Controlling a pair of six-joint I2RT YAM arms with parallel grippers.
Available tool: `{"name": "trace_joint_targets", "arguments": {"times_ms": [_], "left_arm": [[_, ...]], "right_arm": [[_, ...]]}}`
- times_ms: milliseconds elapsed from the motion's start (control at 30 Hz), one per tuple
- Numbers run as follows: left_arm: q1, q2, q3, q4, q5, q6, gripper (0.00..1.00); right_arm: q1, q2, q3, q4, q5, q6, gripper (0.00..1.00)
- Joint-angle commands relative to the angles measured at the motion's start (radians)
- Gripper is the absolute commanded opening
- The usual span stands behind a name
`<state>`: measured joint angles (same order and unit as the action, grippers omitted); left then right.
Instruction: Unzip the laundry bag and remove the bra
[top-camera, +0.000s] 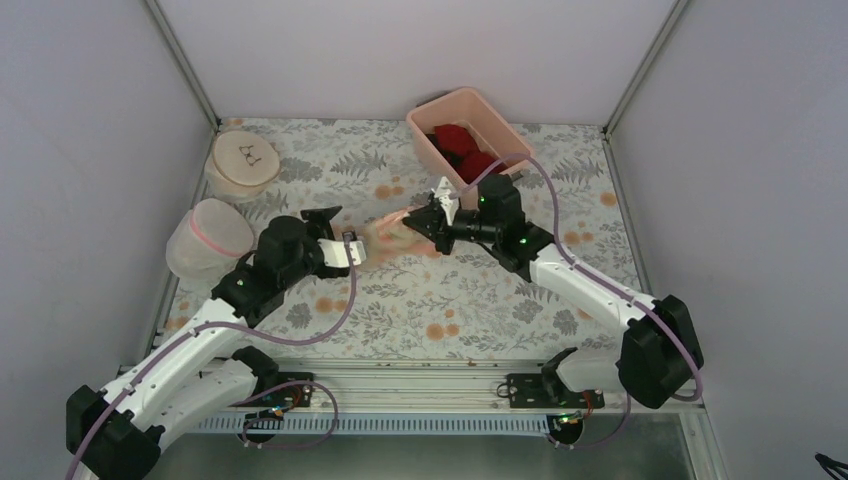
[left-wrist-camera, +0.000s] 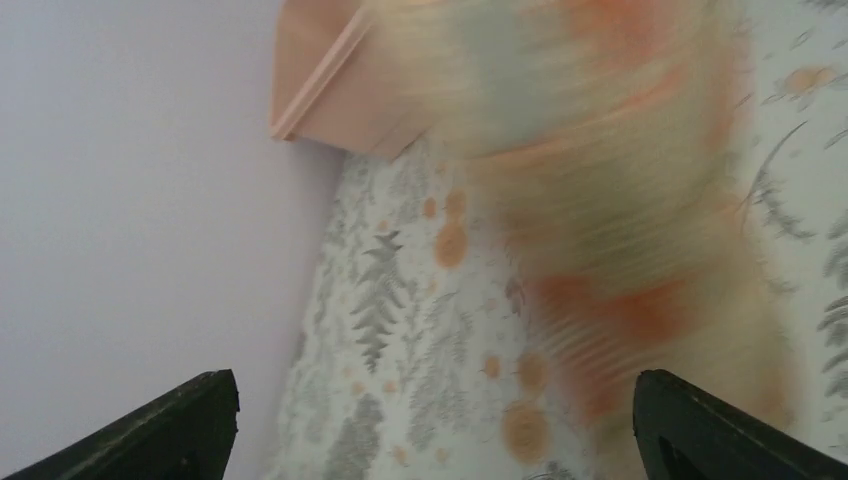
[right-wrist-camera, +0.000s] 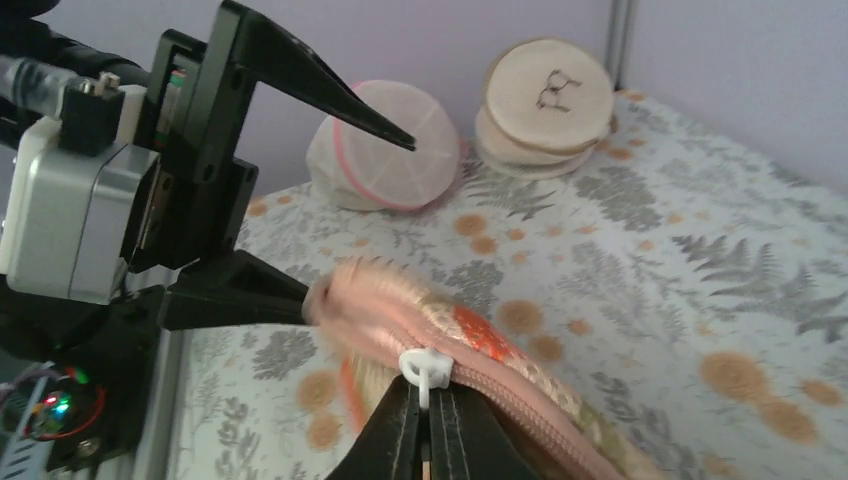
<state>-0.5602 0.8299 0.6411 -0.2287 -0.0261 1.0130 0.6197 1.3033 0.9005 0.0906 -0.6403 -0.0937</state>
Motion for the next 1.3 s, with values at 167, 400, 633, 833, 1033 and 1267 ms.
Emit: {"name": "trace_joint_targets", "arguments": {"times_ms": [167,400,633,833,1033,1267], "left_arm": [[-0.001,0.005,0.139,-0.202,0.308,-0.173,1.0],[-0.004,0.03,0.211,-0.218,0.479,-0.417,0.91],[-0.003,0.035,0.171,-0.156,0.395,-0.488,0.59],[-0.008,0.04,0.17,-0.152,0.371,-0.424,0.32],[-0.012,0.035,0.147,-0.145,0.373,-0.406,0.24],[-0.012,0.017,0.122,-0.147,0.331,-0.352,0.02]], "right_arm": [[0.104,0.04,0.021,-0.027,-0.041,0.079,0.04],[0.131,0.045,0.07,-0.041,0.027,0.153,0.04],[0.168,0.044,0.084,-0.035,0.003,0.131,0.04],[0.174,0.048,0.09,-0.037,-0.008,0.122,0.04],[0.175,0.057,0.1,-0.04,-0.01,0.124,0.04],[0.142,0.066,0.113,-0.095,0.018,0.13,0.04]]}}
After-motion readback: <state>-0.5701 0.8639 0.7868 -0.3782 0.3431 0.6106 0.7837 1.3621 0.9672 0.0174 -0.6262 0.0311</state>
